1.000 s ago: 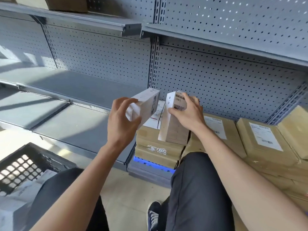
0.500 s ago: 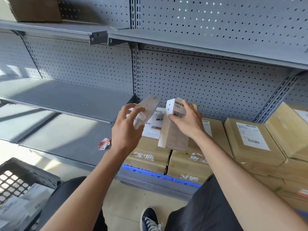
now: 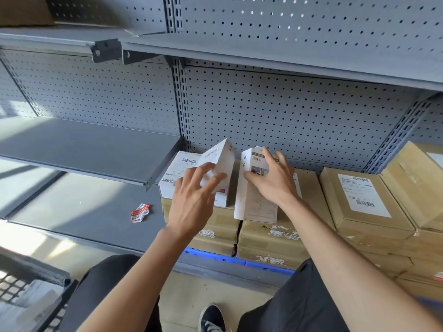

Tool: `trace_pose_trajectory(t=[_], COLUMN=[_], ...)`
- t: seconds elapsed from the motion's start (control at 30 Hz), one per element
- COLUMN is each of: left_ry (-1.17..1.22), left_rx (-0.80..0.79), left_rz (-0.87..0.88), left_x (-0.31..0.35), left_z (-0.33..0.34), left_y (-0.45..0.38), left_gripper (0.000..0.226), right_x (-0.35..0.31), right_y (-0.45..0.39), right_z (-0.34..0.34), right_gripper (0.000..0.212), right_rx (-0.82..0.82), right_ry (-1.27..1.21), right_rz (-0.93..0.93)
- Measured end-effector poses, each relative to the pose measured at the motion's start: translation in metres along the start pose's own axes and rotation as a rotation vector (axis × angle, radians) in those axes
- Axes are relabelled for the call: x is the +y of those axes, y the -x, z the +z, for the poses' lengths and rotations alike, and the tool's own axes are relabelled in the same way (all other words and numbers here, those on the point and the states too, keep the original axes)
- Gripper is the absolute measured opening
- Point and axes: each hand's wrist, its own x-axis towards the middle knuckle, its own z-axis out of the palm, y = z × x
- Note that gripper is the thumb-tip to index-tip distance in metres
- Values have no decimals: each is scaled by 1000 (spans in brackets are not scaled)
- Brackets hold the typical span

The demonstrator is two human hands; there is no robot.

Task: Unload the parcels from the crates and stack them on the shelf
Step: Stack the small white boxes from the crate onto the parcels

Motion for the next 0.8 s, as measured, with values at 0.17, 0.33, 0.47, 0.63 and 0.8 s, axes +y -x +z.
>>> trace_pose_trajectory(t=[0.17, 0.33, 0.47, 0.63, 0.8], left_ry=[-46, -22, 8, 30, 22], left_rx=[-46, -45, -95, -159, -197], left_rz=[82, 54, 57, 101, 153], left_x=[4, 8, 8, 14, 34], left_z=[16, 27, 34, 37, 44], left_y=[6, 6, 5, -4, -14], left_gripper=[85, 87, 83, 88, 88], right_x=[7, 14, 21, 30, 40], right_y=[-8, -12, -10, -6, -2], right_z=[-1, 0, -4, -20, -40], right_gripper=[95, 100, 98, 92, 89], right_rx=[4, -8, -7, 36, 78], right_ry=[54, 28, 21, 30, 49], right_rz=[63, 96, 102, 99, 100])
